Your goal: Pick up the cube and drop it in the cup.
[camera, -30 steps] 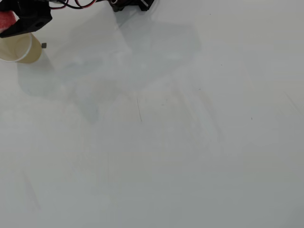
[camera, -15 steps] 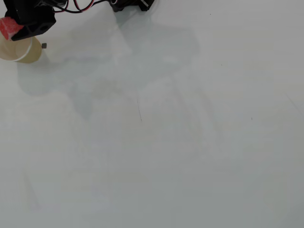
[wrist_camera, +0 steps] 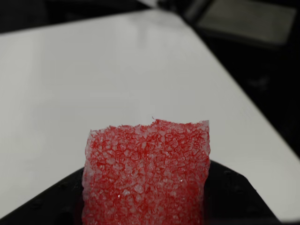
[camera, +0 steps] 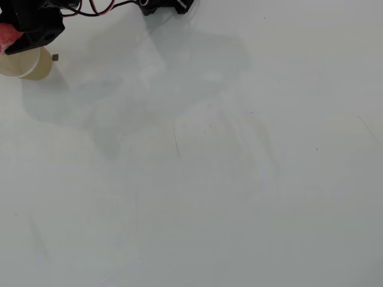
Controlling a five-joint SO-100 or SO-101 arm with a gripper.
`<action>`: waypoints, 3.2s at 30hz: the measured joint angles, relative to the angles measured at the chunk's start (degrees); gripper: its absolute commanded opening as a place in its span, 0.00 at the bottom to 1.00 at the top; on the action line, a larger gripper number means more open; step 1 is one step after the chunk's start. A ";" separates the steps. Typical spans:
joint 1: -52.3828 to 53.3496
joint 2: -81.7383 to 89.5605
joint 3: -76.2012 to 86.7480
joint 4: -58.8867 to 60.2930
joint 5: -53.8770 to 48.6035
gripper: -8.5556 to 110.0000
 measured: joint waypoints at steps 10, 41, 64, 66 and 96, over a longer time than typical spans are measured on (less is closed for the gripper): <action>-0.09 -1.41 0.00 0.00 0.00 0.07; -1.93 -2.64 0.00 4.22 0.00 0.26; -1.93 -2.64 0.00 4.22 0.00 0.39; -1.93 -2.64 0.00 4.22 0.00 0.39; -11.78 5.10 0.00 -3.60 0.00 0.08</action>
